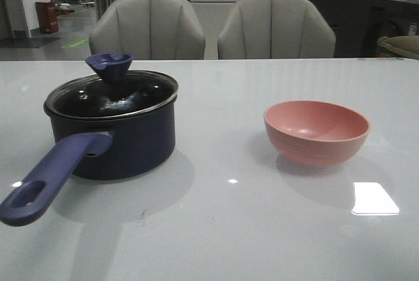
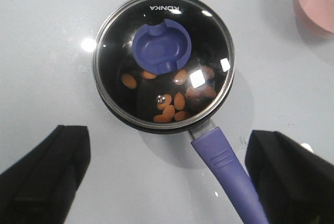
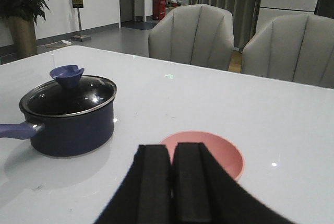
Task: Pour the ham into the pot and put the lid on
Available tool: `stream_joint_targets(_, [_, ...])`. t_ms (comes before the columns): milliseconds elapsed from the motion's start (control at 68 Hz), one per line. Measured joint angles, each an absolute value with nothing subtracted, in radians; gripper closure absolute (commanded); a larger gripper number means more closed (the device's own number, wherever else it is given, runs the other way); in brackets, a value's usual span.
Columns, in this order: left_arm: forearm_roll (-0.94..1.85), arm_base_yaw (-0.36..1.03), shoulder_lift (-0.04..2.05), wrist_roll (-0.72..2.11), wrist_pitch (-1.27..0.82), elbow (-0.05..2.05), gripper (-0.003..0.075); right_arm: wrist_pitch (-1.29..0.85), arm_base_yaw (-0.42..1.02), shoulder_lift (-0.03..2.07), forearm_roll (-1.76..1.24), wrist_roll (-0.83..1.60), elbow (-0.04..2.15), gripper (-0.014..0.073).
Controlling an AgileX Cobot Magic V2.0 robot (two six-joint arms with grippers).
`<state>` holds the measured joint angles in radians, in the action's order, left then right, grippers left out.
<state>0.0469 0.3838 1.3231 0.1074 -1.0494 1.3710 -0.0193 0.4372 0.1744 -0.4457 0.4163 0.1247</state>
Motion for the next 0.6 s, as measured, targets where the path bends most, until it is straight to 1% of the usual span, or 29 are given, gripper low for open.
stream_joint_targets(368, [0.051, 0.384, 0.752, 0.110, -0.682, 0.833, 0.0082, -0.019, 0.437, 0.174, -0.446, 0.416, 0.125, 0.0446])
stream_joint_targets(603, [0.062, 0.384, 0.418, 0.110, -0.563, 0.568, 0.0086, -0.019, 0.437, 0.174, -0.446, 0.416, 0.125, 0.0446])
